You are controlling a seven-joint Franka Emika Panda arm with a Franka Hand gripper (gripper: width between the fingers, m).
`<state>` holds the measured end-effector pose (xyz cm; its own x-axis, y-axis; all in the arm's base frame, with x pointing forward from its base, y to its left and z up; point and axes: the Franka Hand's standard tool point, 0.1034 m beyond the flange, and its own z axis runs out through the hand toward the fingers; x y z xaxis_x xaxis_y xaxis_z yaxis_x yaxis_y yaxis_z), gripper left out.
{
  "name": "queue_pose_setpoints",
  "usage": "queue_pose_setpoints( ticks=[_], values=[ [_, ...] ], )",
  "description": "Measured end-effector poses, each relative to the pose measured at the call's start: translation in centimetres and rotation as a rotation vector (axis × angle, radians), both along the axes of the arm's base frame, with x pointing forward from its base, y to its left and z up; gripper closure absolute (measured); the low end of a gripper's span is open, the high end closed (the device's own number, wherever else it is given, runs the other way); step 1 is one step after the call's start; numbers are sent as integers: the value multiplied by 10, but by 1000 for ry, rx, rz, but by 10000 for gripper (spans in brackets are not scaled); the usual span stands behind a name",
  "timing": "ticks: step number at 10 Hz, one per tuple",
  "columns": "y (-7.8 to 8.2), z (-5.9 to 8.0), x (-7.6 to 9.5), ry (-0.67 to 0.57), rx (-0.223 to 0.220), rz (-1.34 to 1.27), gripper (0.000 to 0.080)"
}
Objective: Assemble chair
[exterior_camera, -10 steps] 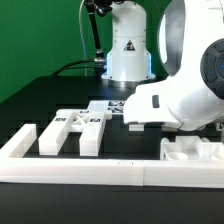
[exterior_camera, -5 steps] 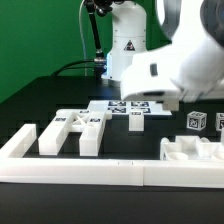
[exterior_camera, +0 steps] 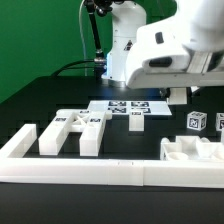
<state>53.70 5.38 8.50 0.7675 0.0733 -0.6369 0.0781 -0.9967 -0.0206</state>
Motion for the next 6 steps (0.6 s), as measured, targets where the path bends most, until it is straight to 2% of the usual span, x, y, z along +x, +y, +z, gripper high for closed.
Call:
queue_pose_setpoints(
  ticks=[3, 4, 5, 6],
  values=[
    [3, 43, 35, -125, 8, -5, 492],
    [5, 51, 44, -166, 6, -7, 492],
    [11, 53, 54, -257, 14, -1, 492],
    [11, 53, 54, -312, 21, 1, 492]
  ],
)
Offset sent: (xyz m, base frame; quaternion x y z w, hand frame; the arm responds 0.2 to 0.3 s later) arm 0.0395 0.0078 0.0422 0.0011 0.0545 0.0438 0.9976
